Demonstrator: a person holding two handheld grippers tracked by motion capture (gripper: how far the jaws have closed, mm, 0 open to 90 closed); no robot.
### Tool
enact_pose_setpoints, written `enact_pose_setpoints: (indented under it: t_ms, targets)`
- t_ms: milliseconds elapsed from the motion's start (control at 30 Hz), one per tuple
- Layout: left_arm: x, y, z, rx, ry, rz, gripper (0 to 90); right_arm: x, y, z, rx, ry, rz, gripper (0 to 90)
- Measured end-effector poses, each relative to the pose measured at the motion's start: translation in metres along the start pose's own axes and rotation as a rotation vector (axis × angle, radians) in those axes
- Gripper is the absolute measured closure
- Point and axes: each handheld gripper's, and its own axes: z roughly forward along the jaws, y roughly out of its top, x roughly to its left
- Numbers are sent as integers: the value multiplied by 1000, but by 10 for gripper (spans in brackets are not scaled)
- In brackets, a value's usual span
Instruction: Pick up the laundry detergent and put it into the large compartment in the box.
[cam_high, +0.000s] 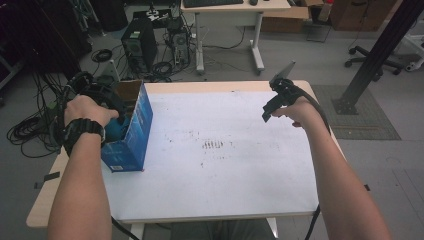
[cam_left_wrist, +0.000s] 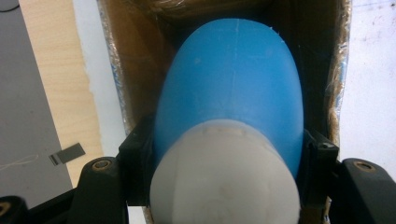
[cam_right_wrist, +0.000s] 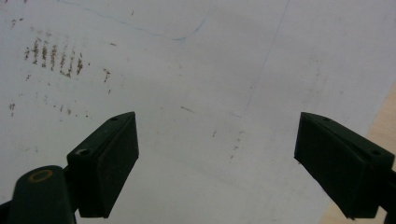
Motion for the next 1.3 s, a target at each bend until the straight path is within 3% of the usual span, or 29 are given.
enact_pose_setpoints:
  t_ms: [1300]
  targets:
    - [-1,-4,21,9,-15,14,373,2,1,0,-3,0,1,135]
